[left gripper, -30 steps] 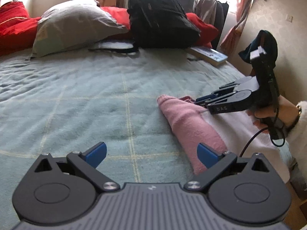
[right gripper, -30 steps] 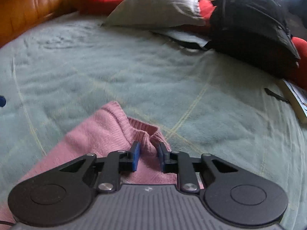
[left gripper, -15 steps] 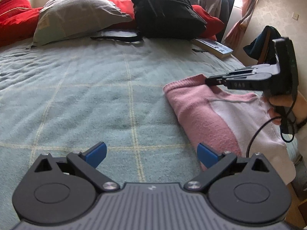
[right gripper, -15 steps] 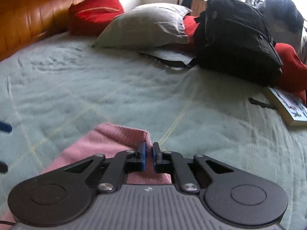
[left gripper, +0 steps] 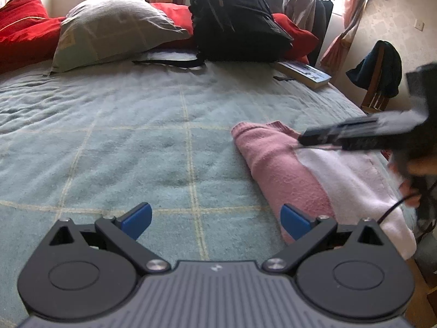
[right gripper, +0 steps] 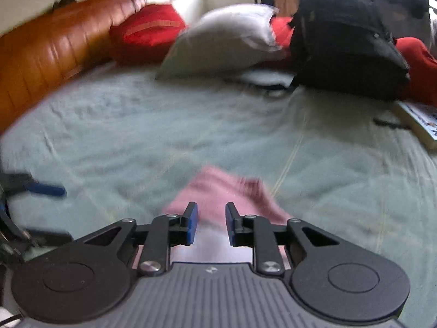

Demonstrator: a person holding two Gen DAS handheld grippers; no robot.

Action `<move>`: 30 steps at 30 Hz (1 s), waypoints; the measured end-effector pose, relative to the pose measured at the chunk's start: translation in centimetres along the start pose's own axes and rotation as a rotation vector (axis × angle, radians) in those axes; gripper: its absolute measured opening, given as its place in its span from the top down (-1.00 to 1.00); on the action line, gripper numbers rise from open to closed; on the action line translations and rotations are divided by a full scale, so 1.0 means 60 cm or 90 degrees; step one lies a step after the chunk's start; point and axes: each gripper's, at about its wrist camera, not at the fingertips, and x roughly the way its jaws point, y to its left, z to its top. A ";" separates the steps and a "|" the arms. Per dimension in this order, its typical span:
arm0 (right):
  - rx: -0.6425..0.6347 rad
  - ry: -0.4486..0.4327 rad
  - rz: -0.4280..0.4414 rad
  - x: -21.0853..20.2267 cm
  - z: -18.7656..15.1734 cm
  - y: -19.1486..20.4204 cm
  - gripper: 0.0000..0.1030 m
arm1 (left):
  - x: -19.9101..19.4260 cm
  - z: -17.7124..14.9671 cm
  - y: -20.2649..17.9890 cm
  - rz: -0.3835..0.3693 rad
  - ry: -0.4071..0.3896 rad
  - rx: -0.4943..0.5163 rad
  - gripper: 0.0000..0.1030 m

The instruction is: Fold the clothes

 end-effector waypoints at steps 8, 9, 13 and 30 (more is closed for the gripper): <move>0.080 -0.019 -0.027 -0.024 -0.013 -0.031 0.18 | -0.017 -0.007 -0.007 -0.017 0.005 0.002 -0.94; 0.086 -0.024 -0.012 -0.039 -0.018 -0.030 0.15 | -0.018 -0.007 -0.008 -0.020 0.004 0.000 -0.94; 0.135 -0.023 0.052 -0.087 -0.055 -0.033 -0.43 | -0.016 -0.004 -0.015 -0.054 0.002 -0.011 -0.94; 0.534 0.024 0.164 -0.149 -0.241 -0.251 -1.00 | 0.106 0.008 -0.001 -0.257 0.158 -0.219 -0.94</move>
